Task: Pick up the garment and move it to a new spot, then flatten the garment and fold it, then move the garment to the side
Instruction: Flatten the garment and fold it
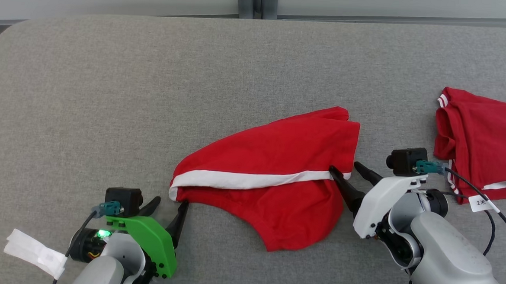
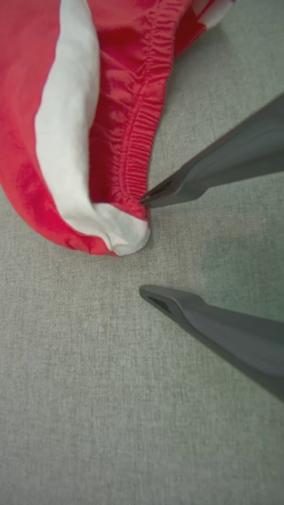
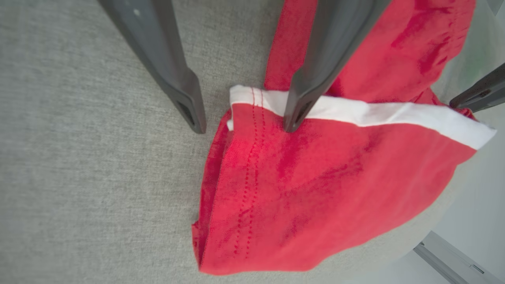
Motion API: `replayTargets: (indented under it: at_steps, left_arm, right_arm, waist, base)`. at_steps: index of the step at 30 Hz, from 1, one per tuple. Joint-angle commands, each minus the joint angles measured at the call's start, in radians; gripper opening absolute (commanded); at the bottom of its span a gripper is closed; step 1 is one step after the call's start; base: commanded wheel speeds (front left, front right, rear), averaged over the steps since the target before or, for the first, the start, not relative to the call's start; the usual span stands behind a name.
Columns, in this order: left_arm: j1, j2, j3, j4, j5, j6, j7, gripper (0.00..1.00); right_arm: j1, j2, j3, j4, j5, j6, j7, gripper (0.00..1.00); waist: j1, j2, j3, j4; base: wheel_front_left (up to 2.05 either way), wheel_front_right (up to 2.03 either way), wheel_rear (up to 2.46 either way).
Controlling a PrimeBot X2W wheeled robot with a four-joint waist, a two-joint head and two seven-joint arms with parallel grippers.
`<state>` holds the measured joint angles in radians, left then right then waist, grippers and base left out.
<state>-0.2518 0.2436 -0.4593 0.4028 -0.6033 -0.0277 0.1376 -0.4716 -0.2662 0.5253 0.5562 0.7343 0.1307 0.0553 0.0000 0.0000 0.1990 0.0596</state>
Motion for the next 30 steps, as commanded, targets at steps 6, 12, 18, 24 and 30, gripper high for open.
replayTargets:
  at_steps: [6,12,18,24,30]
  left_arm:
    - [-0.044,-0.013,-0.004,0.033,-0.007,-0.027,-0.039,0.71]
    - [-0.05,-0.012,-0.011,0.044,0.0,-0.041,-0.073,0.0]
    - [-0.041,-0.001,-0.013,0.033,-0.001,-0.041,-0.088,0.0]
    - [-0.051,0.027,-0.017,-0.013,0.021,-0.034,-0.087,0.0]
    - [-0.18,0.108,-0.031,-0.092,0.059,-0.054,0.004,0.0]
  right_arm:
    - [-0.031,-0.015,0.058,0.019,0.043,0.0,-0.047,0.49]
    - [-0.036,-0.026,0.093,0.033,0.074,0.0,-0.087,0.06]
    - [-0.041,-0.041,0.109,0.036,0.096,0.0,-0.113,0.0]
    - [-0.053,-0.056,0.11,-0.015,0.12,0.0,-0.142,0.0]
    - [-0.131,-0.094,0.095,-0.092,0.151,0.0,-0.135,0.0]
  waist:
    - [0.0,0.0,0.009,0.008]
    - [0.0,0.0,-0.011,-0.001]
    - [0.0,0.0,-0.036,-0.01]
    - [0.0,0.0,-0.063,-0.021]
    - [0.0,0.0,-0.046,-0.033]
  base:
    - [0.0,0.0,0.0]
    - [0.0,0.0,0.0]
    - [0.0,0.0,0.0]
    - [0.0,0.0,0.0]
    - [0.0,0.0,0.0]
